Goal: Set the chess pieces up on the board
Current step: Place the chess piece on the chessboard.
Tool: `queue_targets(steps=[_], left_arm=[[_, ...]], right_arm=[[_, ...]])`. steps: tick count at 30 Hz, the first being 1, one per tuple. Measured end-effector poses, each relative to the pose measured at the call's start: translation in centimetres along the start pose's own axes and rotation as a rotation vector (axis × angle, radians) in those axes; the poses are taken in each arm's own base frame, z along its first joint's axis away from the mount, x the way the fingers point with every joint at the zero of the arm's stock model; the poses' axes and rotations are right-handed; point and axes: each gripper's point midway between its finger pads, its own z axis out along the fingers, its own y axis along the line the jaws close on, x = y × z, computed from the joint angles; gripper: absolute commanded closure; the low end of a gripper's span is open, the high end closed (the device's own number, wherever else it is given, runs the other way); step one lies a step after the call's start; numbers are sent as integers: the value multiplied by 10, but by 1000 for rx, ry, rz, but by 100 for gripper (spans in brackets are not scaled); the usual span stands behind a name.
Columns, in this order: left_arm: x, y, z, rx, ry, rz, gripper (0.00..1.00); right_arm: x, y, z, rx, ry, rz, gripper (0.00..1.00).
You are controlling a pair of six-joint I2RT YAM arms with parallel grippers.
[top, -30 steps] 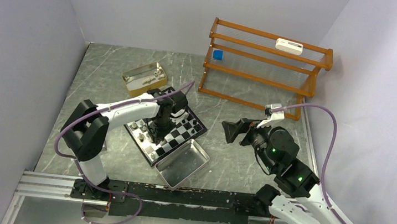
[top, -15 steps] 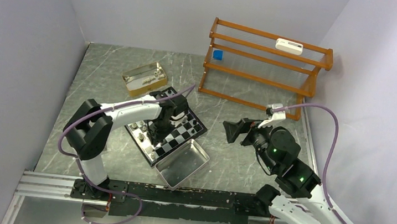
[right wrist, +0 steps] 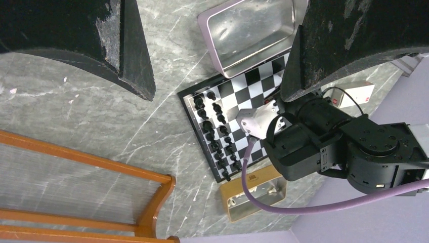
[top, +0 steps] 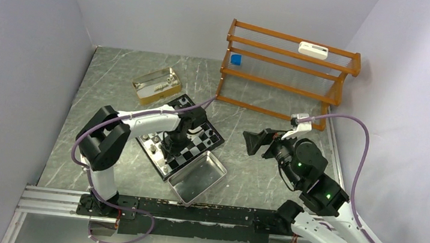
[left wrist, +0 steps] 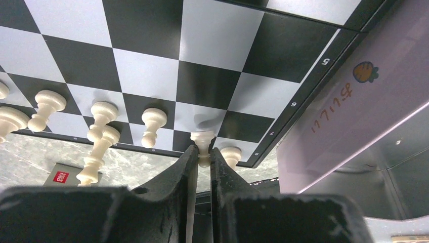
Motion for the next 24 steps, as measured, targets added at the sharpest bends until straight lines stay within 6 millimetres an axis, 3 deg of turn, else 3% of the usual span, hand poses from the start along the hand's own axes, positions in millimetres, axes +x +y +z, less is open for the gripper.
queue_targets(steps=[24], left_arm=[[-2,1,1,-39,12,9,78]], right_arm=[[4,3,-2,-11,16,33,0]])
